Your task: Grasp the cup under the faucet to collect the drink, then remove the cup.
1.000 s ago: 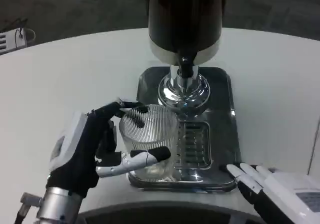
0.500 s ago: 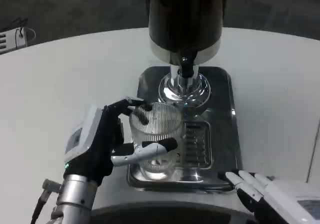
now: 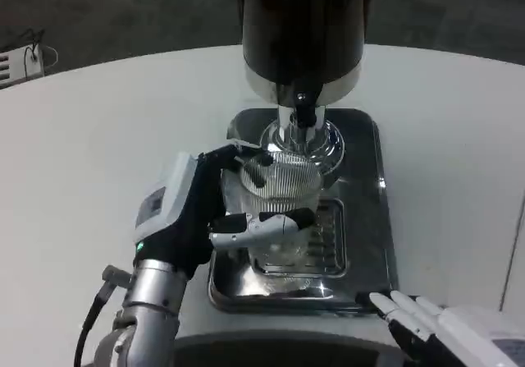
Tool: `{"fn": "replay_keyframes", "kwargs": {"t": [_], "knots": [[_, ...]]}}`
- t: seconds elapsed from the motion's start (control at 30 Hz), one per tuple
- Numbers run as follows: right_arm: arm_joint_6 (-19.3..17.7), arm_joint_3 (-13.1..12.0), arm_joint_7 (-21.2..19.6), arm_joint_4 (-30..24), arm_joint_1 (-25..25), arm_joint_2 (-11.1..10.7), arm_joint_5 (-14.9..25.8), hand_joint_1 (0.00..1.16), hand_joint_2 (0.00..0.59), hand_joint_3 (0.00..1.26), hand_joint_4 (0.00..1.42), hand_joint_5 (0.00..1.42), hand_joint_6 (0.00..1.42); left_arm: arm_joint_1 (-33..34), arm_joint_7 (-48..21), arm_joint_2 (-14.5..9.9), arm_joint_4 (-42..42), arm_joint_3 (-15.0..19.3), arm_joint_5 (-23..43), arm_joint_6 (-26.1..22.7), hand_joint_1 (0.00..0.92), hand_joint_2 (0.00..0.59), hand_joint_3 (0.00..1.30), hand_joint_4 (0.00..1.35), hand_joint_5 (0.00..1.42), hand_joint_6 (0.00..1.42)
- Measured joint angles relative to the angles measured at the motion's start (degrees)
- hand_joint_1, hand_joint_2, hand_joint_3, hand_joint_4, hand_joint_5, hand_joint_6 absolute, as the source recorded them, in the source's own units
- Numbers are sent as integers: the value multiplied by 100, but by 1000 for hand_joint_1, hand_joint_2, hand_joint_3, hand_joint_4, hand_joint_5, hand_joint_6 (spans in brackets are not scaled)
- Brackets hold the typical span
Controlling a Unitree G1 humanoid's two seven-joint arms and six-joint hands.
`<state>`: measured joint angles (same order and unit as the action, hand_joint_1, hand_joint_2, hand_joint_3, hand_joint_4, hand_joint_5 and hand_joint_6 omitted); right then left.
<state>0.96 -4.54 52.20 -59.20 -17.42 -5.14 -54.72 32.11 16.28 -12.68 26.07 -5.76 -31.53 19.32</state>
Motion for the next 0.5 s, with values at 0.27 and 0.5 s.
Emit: {"fn": "replay_keyframes", "kwargs": {"t": [0.27,0.5], "knots": [[-105,-119,0,0,-59,21,18,536,468,44,0,0,44,201,49,2,157,-111,-25,-93,531,0,910,1040,1252,1424],[-106,-148,1,0,-83,32,50,537,468,44,0,0,47,209,49,-43,157,-160,-21,-123,457,0,703,798,1139,1413]]}}
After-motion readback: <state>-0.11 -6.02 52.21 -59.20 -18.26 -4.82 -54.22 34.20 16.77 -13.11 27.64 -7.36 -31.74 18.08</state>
